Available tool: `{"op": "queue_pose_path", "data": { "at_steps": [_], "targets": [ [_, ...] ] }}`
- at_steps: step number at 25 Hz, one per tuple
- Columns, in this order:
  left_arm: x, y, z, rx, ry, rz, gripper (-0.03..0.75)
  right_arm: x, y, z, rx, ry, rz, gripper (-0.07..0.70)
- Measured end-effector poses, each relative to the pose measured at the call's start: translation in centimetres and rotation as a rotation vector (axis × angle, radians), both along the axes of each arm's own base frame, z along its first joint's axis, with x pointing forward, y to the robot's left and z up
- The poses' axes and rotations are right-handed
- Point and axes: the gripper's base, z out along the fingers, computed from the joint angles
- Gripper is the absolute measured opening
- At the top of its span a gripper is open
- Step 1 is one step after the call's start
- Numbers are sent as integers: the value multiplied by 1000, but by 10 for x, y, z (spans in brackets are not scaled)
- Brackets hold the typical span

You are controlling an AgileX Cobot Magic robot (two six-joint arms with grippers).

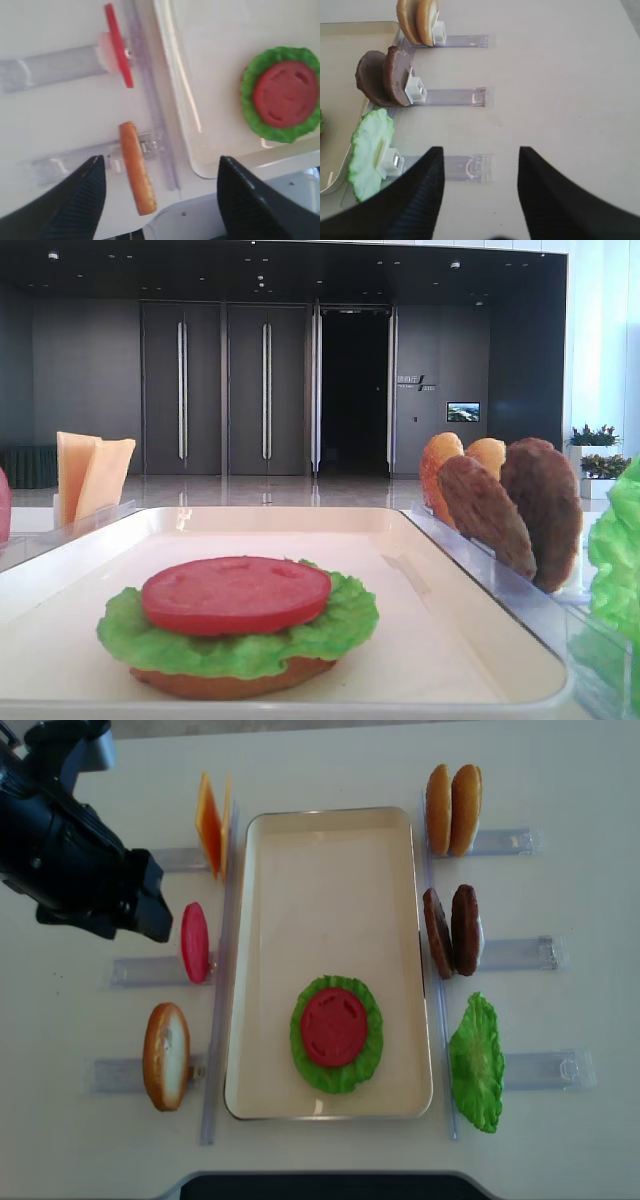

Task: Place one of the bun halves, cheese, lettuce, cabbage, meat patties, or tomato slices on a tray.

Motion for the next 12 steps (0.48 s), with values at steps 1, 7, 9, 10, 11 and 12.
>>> {"op": "queue_pose_path", "data": {
  "at_steps": [1, 7, 9, 10, 11, 12],
  "targets": [
    [0, 2, 0, 24, -4, 6, 526, 0, 0, 0, 0, 0, 0, 357],
    [2, 9, 1, 94, -22, 14, 524, 0, 1, 0, 6, 0, 4, 357],
    [3, 12, 1, 127, -30, 24, 524, 0, 1, 0, 7, 1, 5, 357],
    [3, 14, 1, 144, -35, 28, 524, 0, 1, 0, 7, 1, 5, 357],
    [4, 15, 1, 153, -37, 30, 524, 0, 1, 0, 7, 1, 5, 357],
    [4, 16, 1, 160, -38, 34, 524, 0, 1, 0, 7, 1, 5, 357]
  ]
}}
